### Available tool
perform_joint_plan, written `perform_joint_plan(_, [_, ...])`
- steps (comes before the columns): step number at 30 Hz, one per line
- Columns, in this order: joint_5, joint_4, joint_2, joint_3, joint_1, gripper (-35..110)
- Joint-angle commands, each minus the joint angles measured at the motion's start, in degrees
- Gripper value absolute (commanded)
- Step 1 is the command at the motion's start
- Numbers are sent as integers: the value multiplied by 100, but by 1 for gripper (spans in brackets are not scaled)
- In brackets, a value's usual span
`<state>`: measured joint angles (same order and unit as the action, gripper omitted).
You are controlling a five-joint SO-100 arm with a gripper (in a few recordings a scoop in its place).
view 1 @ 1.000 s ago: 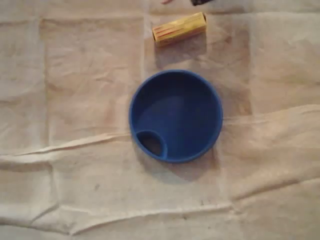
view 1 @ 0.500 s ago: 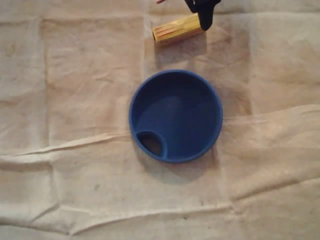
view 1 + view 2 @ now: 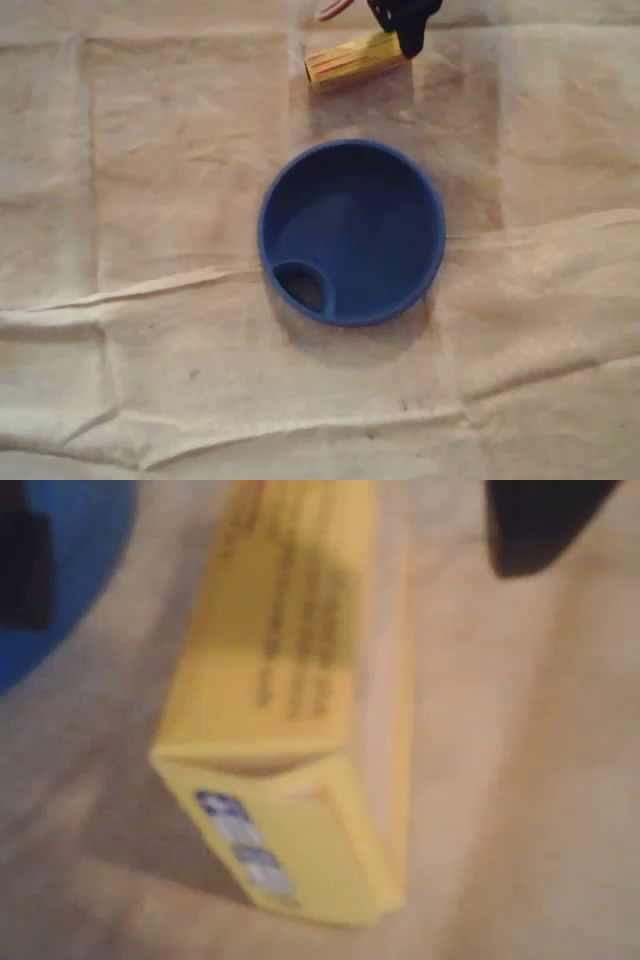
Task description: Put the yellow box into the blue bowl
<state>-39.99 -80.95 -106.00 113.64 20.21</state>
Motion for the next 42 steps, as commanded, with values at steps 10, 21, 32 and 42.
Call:
perform_joint_plan(10, [0,316,-18,-35,-18,24])
perform_joint_plan(21, [-18,765,-26,413,-44,24])
perform_joint_plan(32, [9,1213,-18,747,-62,24])
perform_joint_plan(42, [-18,1380,475,721,-35,24])
